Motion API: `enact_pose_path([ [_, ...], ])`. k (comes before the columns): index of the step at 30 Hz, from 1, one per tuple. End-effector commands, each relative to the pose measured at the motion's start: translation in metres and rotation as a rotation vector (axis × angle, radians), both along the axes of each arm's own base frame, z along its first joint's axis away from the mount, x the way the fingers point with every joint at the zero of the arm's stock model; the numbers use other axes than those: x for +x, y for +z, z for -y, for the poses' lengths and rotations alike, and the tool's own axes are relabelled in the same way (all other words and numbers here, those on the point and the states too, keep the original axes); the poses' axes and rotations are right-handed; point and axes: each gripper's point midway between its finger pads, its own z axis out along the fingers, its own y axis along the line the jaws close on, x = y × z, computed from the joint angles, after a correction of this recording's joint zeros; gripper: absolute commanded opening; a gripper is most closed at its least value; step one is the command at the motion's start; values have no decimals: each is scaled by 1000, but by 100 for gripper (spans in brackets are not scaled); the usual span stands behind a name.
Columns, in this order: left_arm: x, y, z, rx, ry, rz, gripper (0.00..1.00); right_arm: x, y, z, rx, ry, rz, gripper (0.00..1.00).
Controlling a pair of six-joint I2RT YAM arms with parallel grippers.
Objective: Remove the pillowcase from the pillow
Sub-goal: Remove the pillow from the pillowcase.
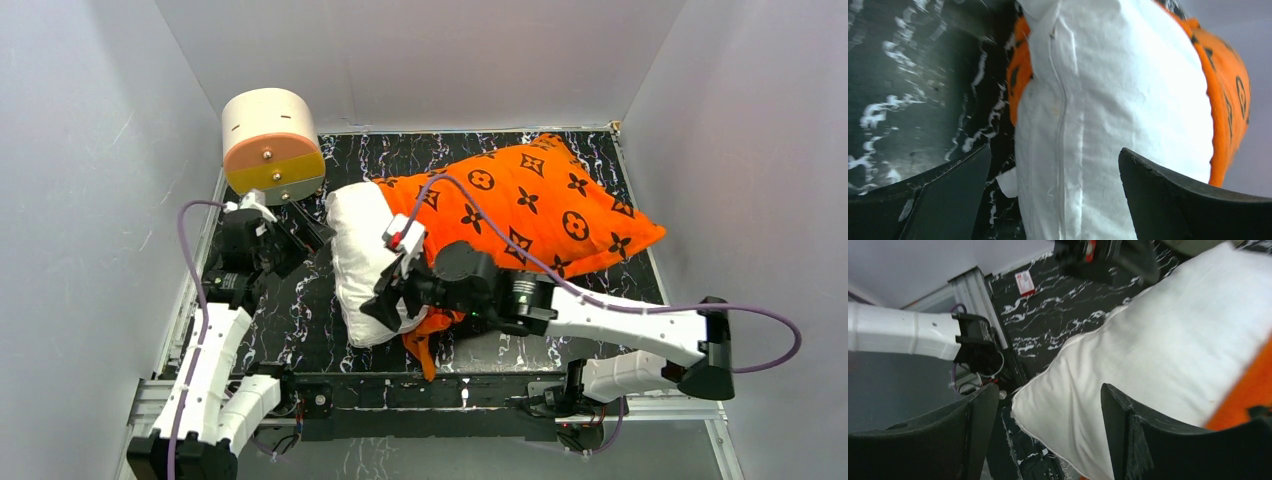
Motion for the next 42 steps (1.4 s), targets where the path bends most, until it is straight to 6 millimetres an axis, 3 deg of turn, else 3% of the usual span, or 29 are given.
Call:
enact_pose_path([
  [1, -4, 15, 46, -151, -257, 61, 98, 31, 76, 34, 135, -184, 123, 83],
  [4, -4, 16, 58, -207, -329, 72, 98, 78, 71, 77, 92, -541, 148, 88],
  [7, -4, 14, 67, -246, -382, 76, 98, 102, 47, 111, -8, -726, 108, 89],
  [10, -4, 13, 83, -332, -479, 84, 98, 106, 22, 108, -27, -670, -15, 86],
  [15, -5, 4, 102, -454, -629, 42, 97, 117, -29, 94, -79, -608, -210, 67],
  [18, -2, -2, 101, -445, -619, 29, 80, 126, -48, 92, -149, -644, -221, 53],
  [21, 0, -11, 96, -415, -571, 7, 57, 136, -49, 99, -158, -691, -201, 36],
  [25, 1, -24, 88, -362, -508, -31, 25, 150, -50, 128, -150, -799, -165, 10],
  [26, 1, -26, 87, -352, -500, -37, 15, 153, -52, 136, -151, -821, -165, 2],
  [27, 2, -27, 85, -338, -498, -35, 1, 156, -54, 144, -157, -847, -163, 0],
  [31, 4, -35, 74, -255, -447, -71, 0, 166, -64, 193, -226, -1016, -128, 0],
  [36, 4, -45, 38, -91, -294, -102, 0, 167, -69, 265, -261, -1281, -116, 0],
  [40, -2, -57, 35, -112, -291, -135, 0, 157, -72, 278, -171, -1308, -163, 0],
  [42, -4, -60, 43, -159, -328, -131, 0, 156, -59, 258, -51, -1183, -165, 0],
])
